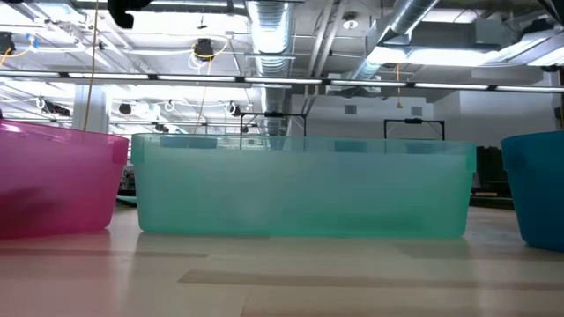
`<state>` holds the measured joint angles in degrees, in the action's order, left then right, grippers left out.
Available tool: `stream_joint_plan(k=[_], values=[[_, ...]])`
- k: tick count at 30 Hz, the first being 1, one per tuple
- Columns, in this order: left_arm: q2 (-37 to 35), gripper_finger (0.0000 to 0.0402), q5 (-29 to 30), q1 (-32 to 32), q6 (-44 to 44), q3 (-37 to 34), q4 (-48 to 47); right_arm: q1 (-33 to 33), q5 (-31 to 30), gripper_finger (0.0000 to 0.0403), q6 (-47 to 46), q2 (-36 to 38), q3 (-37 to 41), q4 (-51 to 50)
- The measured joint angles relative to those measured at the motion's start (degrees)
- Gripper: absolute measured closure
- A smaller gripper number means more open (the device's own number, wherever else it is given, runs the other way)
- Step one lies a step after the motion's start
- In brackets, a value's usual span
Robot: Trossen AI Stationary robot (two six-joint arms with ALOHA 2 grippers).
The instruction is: Sort silverware by color (type)
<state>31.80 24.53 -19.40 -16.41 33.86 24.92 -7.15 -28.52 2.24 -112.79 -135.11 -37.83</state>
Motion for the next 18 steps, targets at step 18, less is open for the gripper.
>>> stream_joint_plan(k=[18], values=[[2.4,0.0221,-5.5,2.1,2.4,1.3,-2.2,-3.4,-3.7,0.0386,-2.6,-0.2,0.0,-8.3]])
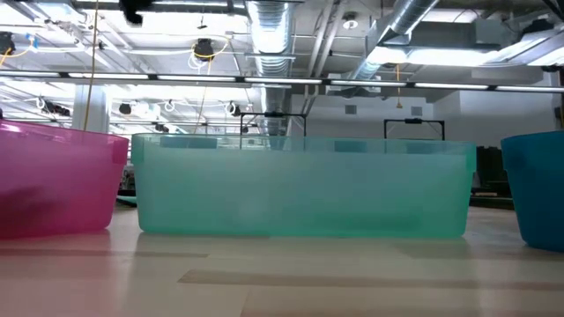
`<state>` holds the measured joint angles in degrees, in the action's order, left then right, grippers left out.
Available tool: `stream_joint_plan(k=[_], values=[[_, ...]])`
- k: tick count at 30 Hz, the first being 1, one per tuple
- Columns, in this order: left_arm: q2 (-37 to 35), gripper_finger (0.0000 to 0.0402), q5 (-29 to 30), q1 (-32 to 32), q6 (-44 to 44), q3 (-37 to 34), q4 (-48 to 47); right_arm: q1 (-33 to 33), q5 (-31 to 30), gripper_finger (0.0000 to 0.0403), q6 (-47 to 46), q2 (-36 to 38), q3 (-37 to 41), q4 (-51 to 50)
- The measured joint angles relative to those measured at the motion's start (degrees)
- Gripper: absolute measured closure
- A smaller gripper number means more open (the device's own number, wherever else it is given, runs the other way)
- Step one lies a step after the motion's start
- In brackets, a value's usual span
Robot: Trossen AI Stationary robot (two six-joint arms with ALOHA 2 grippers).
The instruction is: Sort silverware by color (type)
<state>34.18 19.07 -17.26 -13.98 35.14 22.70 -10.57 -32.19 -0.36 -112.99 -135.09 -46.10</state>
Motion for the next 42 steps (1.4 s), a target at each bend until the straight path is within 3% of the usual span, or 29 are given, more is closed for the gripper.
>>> stream_joint_plan(k=[2,5,8,10,12,15,17,19,21,23,25,26,27,29,31,33,34,38,39,40,42], values=[[0.7,0.0221,-8.2,0.0,0.0,0.2,9.9,-1.2,-0.6,0.0386,-2.4,-0.2,0.4,-1.8],[1.0,0.0221,-23.5,-0.1,-0.9,0.2,20.5,-1.4,-11.4,0.0386,-11.8,-2.1,0.9,-9.5],[0.6,0.0221,-27.5,0.6,-4.2,0.2,19.2,-1.0,-20.5,0.0386,-20.7,-3.5,1.6,-17.1],[-0.3,0.0221,-23.4,0.8,-4.6,0.2,12.8,-0.2,-21.7,0.0386,-22.3,-3.7,1.6,-15.9],[-1.2,0.0221,-15.5,0.8,-2.8,0.2,4.2,0.3,-19.2,0.0386,-19.3,-3.1,1.6,-10.8],[-0.9,0.0221,4.6,0.7,0.1,0.2,-5.6,0.2,-8.0,0.0386,-7.6,-2.2,0.7,0.5],[0.2,0.0221,16.7,0.1,0.6,0.1,-4.9,-0.8,-2.4,0.0386,-3.6,-1.9,-0.1,5.7],[0.5,0.0221,18.4,-0.4,0.4,0.0,1.8,-1.9,-1.5,0.0386,-2.9,-1.8,0.2,8.5],[0.4,0.0221,8.9,-1.1,1.0,0.1,11.0,-3.0,-3.5,0.0386,-4.8,-2.2,0.3,7.6],[0.3,0.0221,-6.1,-1.4,2.7,0.2,17.6,-3.3,-10.1,0.0386,-8.9,-3.1,0.3,4.6],[0.2,0.0221,-18.2,-1.0,5.0,0.6,17.7,-3.3,-20.8,0.0386,-14.1,-3.5,0.5,-1.6],[0.1,0.0221,-20.5,-0.4,6.4,0.9,14.5,-3.1,-24.0,0.0386,-15.2,-3.6,0.5,-2.5],[-0.1,0.0221,-20.1,0.0,8.1,1.1,10.2,-2.7,-24.8,0.0386,-15.0,-3.6,0.5,-1.6],[0.2,0.0221,-10.0,0.6,11.0,1.1,2.9,-2.2,-23.2,0.0386,-11.0,-2.8,0.2,2.1],[2.1,0.0221,3.7,0.9,8.6,1.1,1.7,-2.4,-18.1,0.0386,-6.9,-2.0,0.2,7.7],[3.6,0.0221,7.4,0.4,4.2,1.0,4.8,-3.0,-13.4,0.0386,-5.8,-1.8,-0.1,9.7],[4.0,0.0221,4.3,-0.3,3.5,1.1,8.2,-3.3,-12.0,0.0386,-6.0,-1.8,0.0,9.0],[5.4,0.0221,-27.3,-2.0,5.7,1.2,21.6,-4.2,-13.1,0.0386,-11.9,-3.3,0.4,-4.6],[5.6,0.0221,-32.1,-1.7,4.5,1.2,23.3,-4.1,-13.8,0.0386,-15.6,-3.6,0.5,-8.8],[5.8,0.0221,-34.0,-1.4,2.7,1.2,23.5,-3.7,-13.5,0.0386,-19.4,-3.8,0.5,-13.4],[5.7,0.0221,-32.6,-0.8,-0.5,1.2,20.9,-2.7,-11.6,0.0386,-25.8,-3.7,0.5,-22.4]])
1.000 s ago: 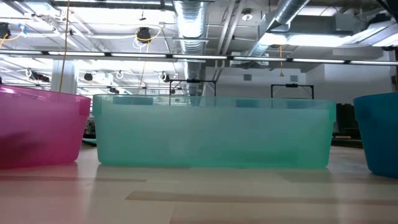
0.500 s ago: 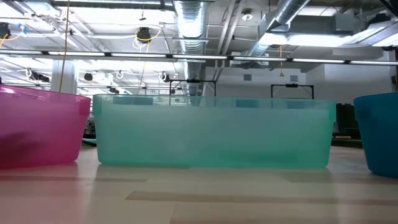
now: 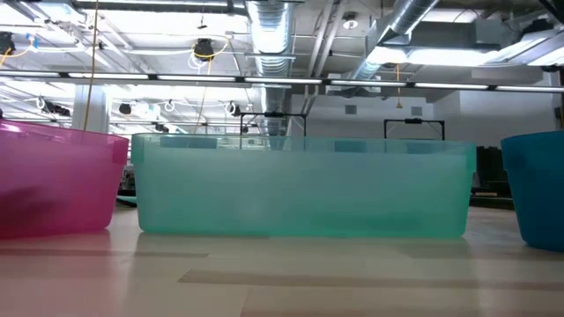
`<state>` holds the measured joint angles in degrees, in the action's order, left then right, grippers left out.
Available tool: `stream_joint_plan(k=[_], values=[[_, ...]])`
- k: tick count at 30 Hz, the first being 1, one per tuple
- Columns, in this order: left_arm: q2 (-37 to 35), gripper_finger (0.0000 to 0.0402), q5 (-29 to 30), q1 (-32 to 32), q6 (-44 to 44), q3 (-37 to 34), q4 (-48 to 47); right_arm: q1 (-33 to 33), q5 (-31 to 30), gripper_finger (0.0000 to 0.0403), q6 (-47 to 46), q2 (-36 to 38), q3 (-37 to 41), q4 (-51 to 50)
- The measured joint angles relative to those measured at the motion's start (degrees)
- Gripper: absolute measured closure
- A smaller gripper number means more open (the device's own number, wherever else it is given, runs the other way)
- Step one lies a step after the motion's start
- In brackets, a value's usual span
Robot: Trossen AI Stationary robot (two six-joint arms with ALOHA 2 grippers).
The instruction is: Sort silverware by color (type)
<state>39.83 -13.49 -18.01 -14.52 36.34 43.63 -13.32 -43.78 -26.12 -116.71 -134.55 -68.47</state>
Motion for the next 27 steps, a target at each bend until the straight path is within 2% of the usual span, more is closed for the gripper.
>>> stream_joint_plan(k=[2,5,9,12,15,18,23,27], values=[[-0.6,0.0221,2.2,0.0,-1.1,0.0,-5.7,1.0,3.6,0.0386,-3.0,0.0,0.8,-7.4],[-1.2,0.0221,4.8,0.3,-2.7,0.0,-16.7,2.3,8.8,0.0386,1.5,-1.4,2.0,-14.9],[-1.1,0.0221,10.3,0.8,-10.0,-0.1,-28.7,4.0,16.9,0.0386,14.7,-4.1,1.9,-14.4],[-1.2,0.0221,11.0,0.9,-11.3,-0.1,-34.0,5.0,21.8,0.0386,23.4,-6.1,1.7,-11.7],[-1.1,0.0221,11.7,0.9,-11.3,-0.1,-36.6,5.9,28.0,0.0386,29.3,-8.0,2.1,-6.5],[-1.1,0.0221,12.4,0.9,-12.3,-0.1,-37.1,6.7,36.1,0.0386,31.2,-8.5,4.3,-1.9],[-1.4,0.0221,13.3,0.9,-12.5,-0.1,-36.4,6.8,39.1,0.0386,32.2,-7.0,9.1,-0.9],[-1.4,0.0221,14.4,0.8,-12.1,-0.1,-36.4,5.6,40.6,0.0386,31.5,-4.5,15.9,0.5]])
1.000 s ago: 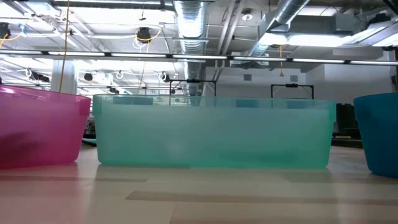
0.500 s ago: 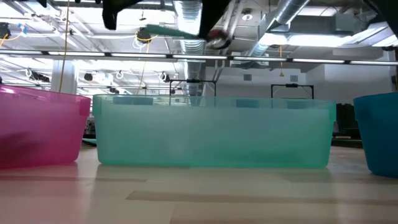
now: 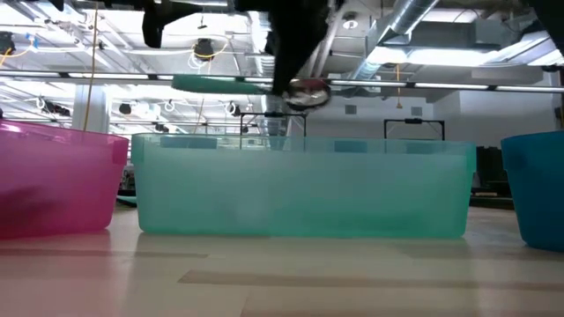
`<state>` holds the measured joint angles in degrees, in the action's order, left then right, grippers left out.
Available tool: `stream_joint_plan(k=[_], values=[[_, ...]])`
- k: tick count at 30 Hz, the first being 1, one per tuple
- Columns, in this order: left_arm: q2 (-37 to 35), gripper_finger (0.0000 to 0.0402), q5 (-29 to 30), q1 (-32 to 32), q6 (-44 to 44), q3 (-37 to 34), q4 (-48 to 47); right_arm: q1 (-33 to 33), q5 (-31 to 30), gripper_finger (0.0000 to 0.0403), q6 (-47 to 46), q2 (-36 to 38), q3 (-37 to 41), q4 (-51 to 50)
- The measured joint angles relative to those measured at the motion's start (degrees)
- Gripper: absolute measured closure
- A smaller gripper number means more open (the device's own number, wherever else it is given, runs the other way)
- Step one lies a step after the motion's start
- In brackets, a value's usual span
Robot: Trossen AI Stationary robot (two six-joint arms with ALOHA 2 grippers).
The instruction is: Sort silverware by color (type)
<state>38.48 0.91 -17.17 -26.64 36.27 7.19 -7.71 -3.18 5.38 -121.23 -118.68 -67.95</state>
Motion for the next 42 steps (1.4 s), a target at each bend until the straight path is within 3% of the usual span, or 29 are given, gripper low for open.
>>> stream_joint_plan(k=[8,14,25,42], values=[[0.1,0.0221,1.3,0.0,0.7,0.0,-0.1,-3.6,-3.0,0.0387,-8.3,15.4,22.7,15.7],[1.2,0.0221,1.3,0.0,1.9,0.0,-0.9,-4.9,-3.1,0.0387,-13.0,18.6,34.1,23.8],[3.5,0.0221,3.6,-0.1,3.7,0.0,-1.3,-5.3,-1.0,0.0383,-14.8,15.4,41.4,32.2],[3.9,0.0221,5.0,-0.1,6.1,0.0,-1.9,-4.1,0.5,0.0315,-13.1,11.2,41.6,33.2]])
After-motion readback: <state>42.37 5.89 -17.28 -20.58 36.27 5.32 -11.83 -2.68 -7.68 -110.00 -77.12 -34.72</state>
